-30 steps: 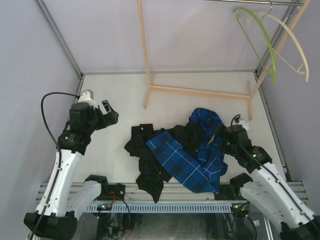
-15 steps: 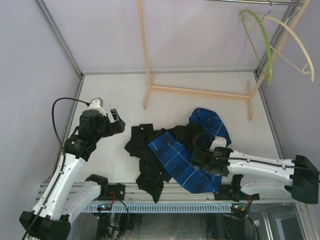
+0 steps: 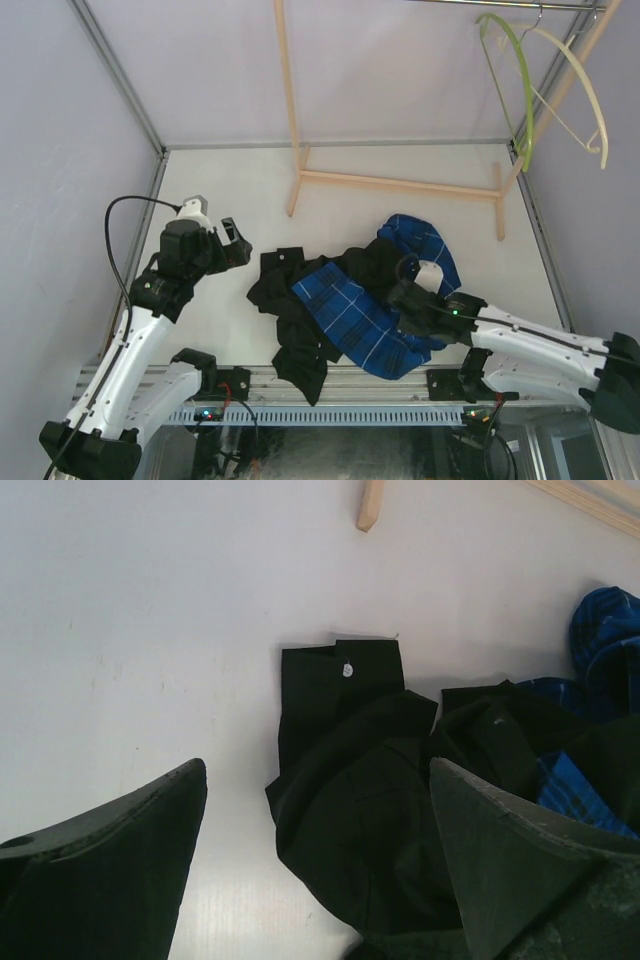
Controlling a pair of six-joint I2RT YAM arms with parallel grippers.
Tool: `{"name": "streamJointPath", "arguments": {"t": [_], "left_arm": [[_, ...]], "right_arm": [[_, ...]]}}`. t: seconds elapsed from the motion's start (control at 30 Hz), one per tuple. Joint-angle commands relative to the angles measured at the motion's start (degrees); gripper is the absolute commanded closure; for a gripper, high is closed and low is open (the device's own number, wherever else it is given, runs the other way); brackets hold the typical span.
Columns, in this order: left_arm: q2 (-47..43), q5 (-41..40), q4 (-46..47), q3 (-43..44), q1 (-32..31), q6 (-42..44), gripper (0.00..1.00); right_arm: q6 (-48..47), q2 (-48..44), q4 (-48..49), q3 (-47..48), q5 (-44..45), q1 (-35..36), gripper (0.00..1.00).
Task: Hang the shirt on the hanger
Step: Pick up the shirt from the center of the board.
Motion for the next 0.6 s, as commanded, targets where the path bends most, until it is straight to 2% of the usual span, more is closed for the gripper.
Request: {"name": "streamJointPath", "arguments": {"t": [0.0, 0.13, 0.3, 0.57], "left_arm": [[-2.0, 0.0, 1.9, -0.5, -0.3, -0.6, 0.04], [-4.2, 0.2, 3.5, -0.4, -0.3, -0.6, 0.02], [-6.8, 0.5, 5.4, -0.2, -0.3, -0.3, 0.0], [-6.2, 1.4, 5.9, 0.3, -2.7, 0.0, 0.0]], "right_arm": [[-11.1, -8.7, 6.8, 4.6, -1.7, -2.8, 1.0], [-20.0, -13.9, 7.8, 13.9, -3.8, -6.0, 1.0], [-29.9, -12.0, 5.4, 31.3, -1.8, -6.4, 1.0], [-43.9, -8.1, 1.8, 59.9, 8.5, -6.5, 1.0]]}}
